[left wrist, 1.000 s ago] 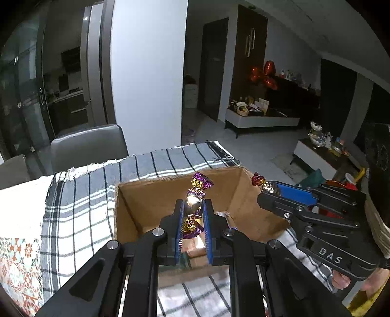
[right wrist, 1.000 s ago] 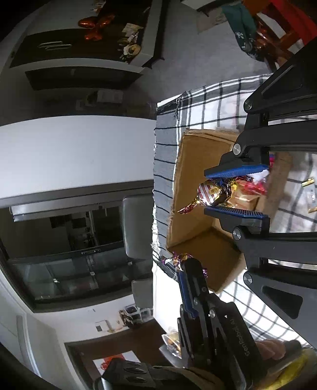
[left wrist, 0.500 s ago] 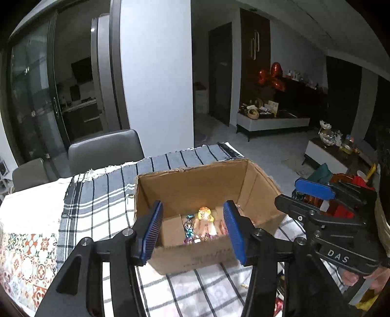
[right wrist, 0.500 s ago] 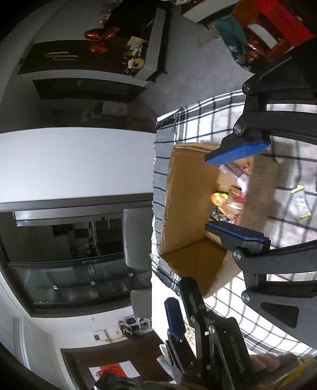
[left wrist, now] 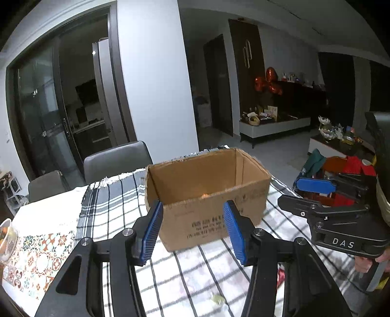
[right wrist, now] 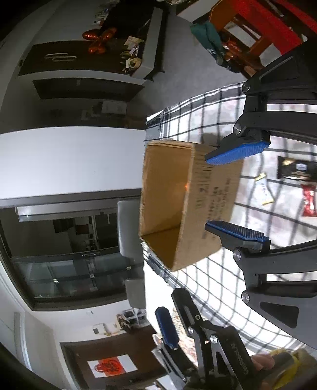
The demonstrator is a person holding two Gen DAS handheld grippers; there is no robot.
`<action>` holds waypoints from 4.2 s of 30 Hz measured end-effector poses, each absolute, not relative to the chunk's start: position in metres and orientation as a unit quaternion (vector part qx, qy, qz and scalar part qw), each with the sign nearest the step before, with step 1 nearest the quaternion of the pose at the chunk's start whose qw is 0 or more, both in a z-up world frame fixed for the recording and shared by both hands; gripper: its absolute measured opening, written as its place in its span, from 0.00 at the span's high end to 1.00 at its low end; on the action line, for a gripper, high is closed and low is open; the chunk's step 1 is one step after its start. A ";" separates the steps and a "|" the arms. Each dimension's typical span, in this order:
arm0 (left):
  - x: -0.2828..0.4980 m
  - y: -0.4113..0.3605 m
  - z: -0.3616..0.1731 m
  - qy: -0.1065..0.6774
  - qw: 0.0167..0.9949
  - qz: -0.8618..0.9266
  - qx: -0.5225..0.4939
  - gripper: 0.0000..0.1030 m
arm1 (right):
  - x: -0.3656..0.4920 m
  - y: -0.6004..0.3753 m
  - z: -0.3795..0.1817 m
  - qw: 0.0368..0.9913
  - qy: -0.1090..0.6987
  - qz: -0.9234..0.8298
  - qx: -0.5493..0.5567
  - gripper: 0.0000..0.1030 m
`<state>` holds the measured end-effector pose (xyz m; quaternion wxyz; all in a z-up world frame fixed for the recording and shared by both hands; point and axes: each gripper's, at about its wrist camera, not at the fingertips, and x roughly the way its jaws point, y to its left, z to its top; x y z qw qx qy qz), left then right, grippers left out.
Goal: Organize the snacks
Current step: 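Move both tools back down toward the remaining snacks, then grasp the pale green sweet with the left tool while the right tool grasps the red packet, then carry the green sweet and red packet with both tools over the box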
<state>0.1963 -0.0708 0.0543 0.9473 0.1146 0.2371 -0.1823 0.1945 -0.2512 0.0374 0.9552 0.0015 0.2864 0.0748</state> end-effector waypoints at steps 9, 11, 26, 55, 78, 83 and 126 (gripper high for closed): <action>0.168 -0.062 0.026 0.268 0.941 -0.186 0.096 0.51 | 0.164 -0.244 0.015 0.952 0.297 0.078 0.001 0.52; 0.164 -0.060 0.015 0.282 0.937 -0.185 0.091 0.51 | 0.159 -0.241 0.008 0.951 0.300 0.078 -0.004 0.52; 0.151 -0.058 -0.047 0.351 0.914 -0.189 0.075 0.51 | 0.141 -0.239 -0.048 0.935 0.347 0.069 -0.015 0.52; 0.178 -0.071 -0.111 0.427 0.886 -0.177 0.038 0.72 | 0.144 -0.237 -0.094 0.931 0.356 0.065 -0.035 0.41; 0.198 -0.077 -0.130 0.443 0.880 -0.165 0.040 0.73 | 0.159 -0.239 -0.115 0.913 0.398 0.087 -0.008 0.40; 0.198 -0.075 -0.130 0.444 0.880 -0.166 0.035 0.77 | 0.159 -0.236 -0.115 0.913 0.399 0.089 -0.017 0.45; 0.161 -0.075 0.015 0.308 0.928 -0.201 0.053 0.78 | 0.148 -0.243 0.012 0.965 0.245 0.093 0.003 0.52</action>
